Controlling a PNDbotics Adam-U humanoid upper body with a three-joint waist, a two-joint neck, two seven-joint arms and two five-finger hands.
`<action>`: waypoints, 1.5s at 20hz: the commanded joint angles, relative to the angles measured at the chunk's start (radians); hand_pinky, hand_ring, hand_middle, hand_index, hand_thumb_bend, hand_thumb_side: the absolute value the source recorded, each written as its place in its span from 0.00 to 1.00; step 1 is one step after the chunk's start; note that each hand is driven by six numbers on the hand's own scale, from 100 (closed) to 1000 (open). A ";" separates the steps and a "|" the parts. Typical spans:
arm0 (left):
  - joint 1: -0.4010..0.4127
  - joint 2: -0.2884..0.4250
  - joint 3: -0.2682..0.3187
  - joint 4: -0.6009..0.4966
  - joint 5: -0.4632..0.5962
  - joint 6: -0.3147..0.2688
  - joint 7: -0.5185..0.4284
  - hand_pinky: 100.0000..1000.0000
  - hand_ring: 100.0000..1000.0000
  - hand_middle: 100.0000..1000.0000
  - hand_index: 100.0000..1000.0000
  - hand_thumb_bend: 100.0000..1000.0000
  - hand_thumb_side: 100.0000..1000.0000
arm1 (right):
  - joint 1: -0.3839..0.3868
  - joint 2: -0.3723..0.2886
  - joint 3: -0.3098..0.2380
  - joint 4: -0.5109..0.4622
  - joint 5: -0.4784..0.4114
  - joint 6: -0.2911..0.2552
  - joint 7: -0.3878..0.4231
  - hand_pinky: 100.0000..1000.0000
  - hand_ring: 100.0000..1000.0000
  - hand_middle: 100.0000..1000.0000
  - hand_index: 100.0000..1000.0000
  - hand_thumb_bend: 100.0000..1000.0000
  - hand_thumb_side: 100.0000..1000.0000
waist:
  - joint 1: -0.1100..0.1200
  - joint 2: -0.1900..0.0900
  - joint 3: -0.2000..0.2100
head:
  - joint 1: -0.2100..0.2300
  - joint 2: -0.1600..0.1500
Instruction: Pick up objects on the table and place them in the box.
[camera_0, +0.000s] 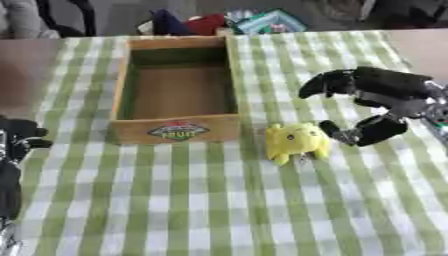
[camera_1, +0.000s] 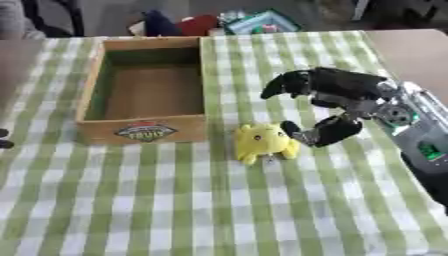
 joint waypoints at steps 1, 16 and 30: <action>-0.006 0.021 -0.002 -0.012 0.002 -0.003 -0.004 0.48 0.54 0.49 0.41 0.00 0.61 | -0.023 -0.005 0.007 0.028 0.022 -0.011 0.011 0.62 0.81 0.83 0.90 0.00 0.16 | 0.001 -0.019 0.002 | -0.004 -0.009; -0.007 0.020 -0.004 -0.013 0.003 -0.002 -0.007 0.48 0.54 0.49 0.41 0.00 0.61 | -0.079 0.063 0.036 0.194 0.150 -0.034 0.024 0.67 0.85 0.84 0.90 0.00 0.22 | 0.002 -0.023 0.004 | -0.011 -0.008; -0.008 0.021 -0.003 -0.013 0.002 -0.003 -0.006 0.48 0.54 0.49 0.41 0.00 0.61 | -0.077 0.060 0.031 0.162 0.176 -0.050 0.099 0.69 0.86 0.85 0.91 0.00 0.22 | -0.003 -0.024 0.002 | -0.010 -0.011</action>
